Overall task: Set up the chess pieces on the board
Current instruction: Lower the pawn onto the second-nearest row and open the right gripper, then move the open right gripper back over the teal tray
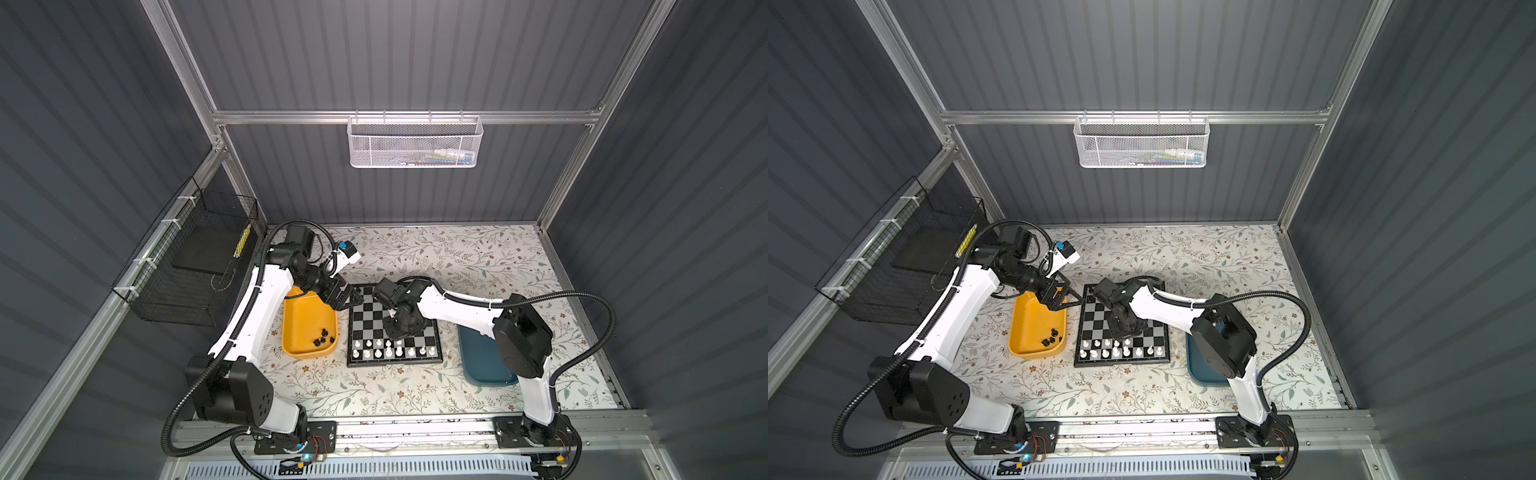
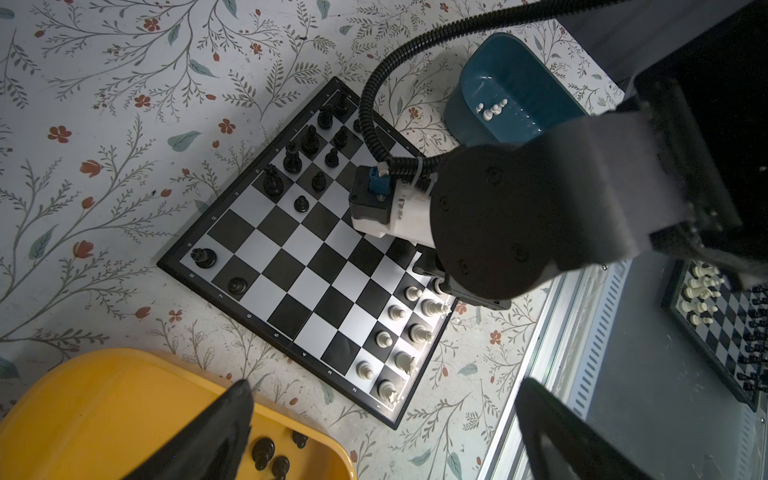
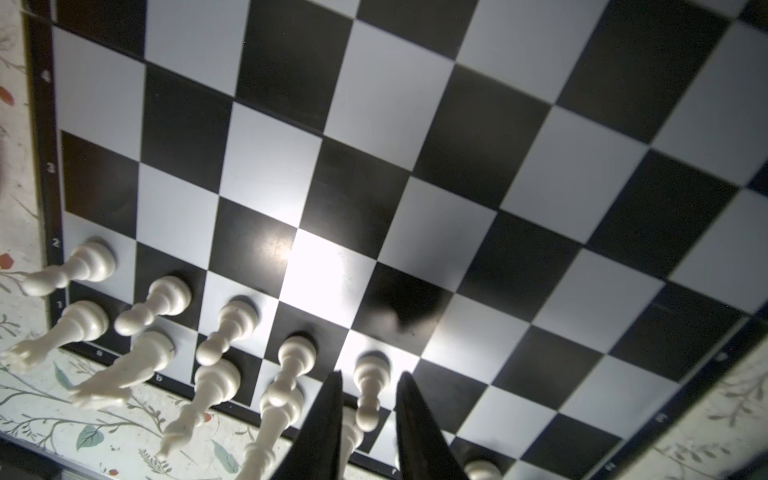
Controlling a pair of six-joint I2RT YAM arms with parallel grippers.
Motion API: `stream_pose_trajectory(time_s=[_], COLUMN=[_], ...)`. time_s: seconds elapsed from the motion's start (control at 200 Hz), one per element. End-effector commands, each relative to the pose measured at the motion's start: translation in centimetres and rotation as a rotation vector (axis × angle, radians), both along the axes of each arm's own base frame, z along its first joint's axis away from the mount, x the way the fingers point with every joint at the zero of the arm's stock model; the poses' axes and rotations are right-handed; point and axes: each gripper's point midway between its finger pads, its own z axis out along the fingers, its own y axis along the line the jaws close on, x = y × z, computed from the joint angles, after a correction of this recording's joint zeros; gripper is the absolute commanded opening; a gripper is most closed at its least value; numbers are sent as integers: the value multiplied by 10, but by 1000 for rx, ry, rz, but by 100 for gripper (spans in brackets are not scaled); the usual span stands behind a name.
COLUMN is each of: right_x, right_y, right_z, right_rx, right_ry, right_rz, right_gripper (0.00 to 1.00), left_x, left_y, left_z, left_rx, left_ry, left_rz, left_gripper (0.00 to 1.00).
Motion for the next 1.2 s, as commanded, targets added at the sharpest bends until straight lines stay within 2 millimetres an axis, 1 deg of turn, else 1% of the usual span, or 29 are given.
stream_pose_trajectory(time_s=[0.0, 0.23, 0.335, 0.445, 0.57, 0.65, 0.66, 0.665, 0.745, 0.861, 1.001, 1.101, 1.196], right_x=[2, 3, 8, 17, 26, 28, 28, 28, 26, 20, 17, 17, 19], right_y=[0, -4, -18, -44, -92, -129, -131, -136, -170, -208, -236, -246, -250], right_z=[28, 57, 71, 86, 92, 88, 88, 87, 79, 62, 47, 38, 31], right_rx=[9, 33, 27, 33, 29, 24, 23, 22, 8, -6, -20, -8, -11], right_ry=[-46, -87, -108, -135, -157, -157, -157, -158, -161, -143, -138, -129, -126], right_rz=[26, 42, 22, -41, -156, -243, -247, -259, -337, -428, -508, -544, -550], right_gripper=[27, 28, 28, 28, 27, 26, 26, 26, 25, 24, 24, 25, 25], left_x=[-8, -8, -10, -12, -14, -13, -13, -13, -13, -12, -11, -11, -12], left_y=[0, 1, 0, -1, -1, -2, -2, -2, -2, -3, -3, -2, -2], left_z=[6, 8, 8, 8, 7, 6, 6, 6, 5, 4, 4, 3, 3], left_rx=[4, 16, 10, 3, 0, -2, -4, -3, -7, -7, -6, -4, -4], left_ry=[-19, -26, -23, -14, -8, -3, -4, -4, 0, 4, 3, 7, 8], left_rz=[-25, -27, -34, -44, -55, -56, -56, -56, -55, -54, -51, -49, -48], left_gripper=[99, 100, 100, 99, 100, 100, 99, 99, 100, 99, 100, 100, 99])
